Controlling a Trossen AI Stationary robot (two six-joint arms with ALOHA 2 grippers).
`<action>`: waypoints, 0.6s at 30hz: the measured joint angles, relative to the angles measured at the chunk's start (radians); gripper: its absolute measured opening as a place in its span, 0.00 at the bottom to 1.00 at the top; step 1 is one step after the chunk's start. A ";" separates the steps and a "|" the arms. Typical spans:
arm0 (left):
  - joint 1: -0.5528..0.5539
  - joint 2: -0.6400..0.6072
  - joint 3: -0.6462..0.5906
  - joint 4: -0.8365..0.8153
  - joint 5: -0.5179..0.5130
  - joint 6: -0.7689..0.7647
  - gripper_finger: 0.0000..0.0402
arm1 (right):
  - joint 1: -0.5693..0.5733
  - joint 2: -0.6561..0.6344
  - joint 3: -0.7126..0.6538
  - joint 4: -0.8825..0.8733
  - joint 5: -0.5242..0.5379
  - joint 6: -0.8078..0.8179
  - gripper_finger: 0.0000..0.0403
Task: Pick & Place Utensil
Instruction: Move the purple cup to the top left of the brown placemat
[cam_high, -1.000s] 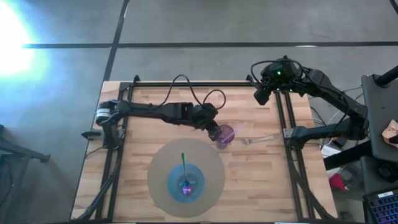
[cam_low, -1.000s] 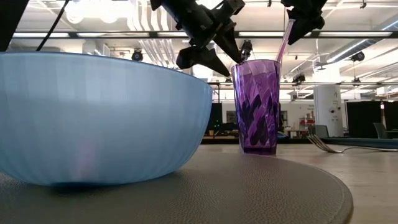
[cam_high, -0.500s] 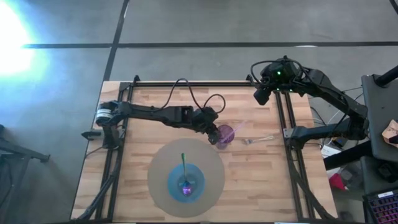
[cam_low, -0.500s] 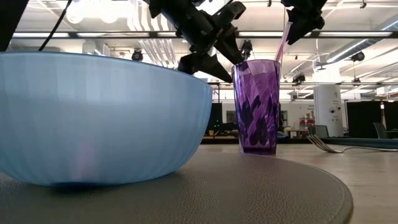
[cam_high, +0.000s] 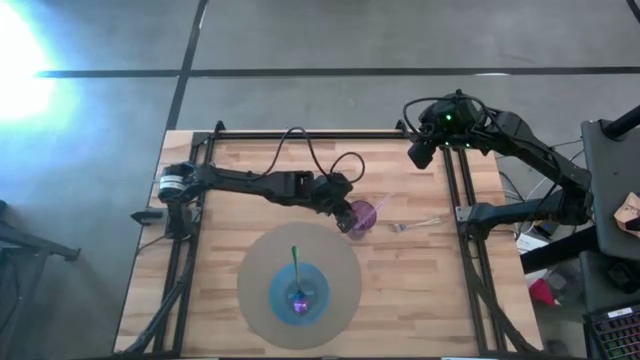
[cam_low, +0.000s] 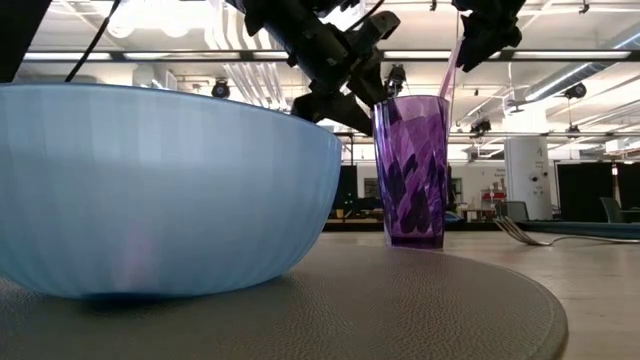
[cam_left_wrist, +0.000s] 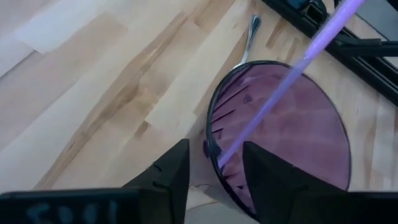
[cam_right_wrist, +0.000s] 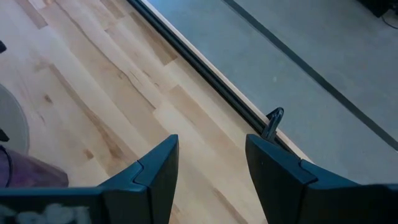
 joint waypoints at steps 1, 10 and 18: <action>0.000 0.000 0.000 0.005 0.000 0.003 0.33 | 0.000 0.000 0.000 0.000 0.000 0.000 0.45; 0.000 -0.003 0.014 0.007 -0.001 0.056 0.17 | 0.000 0.000 0.000 0.001 0.000 -0.004 0.45; 0.000 -0.004 0.014 0.006 -0.003 0.096 0.04 | 0.000 0.000 0.000 0.001 0.000 -0.005 0.45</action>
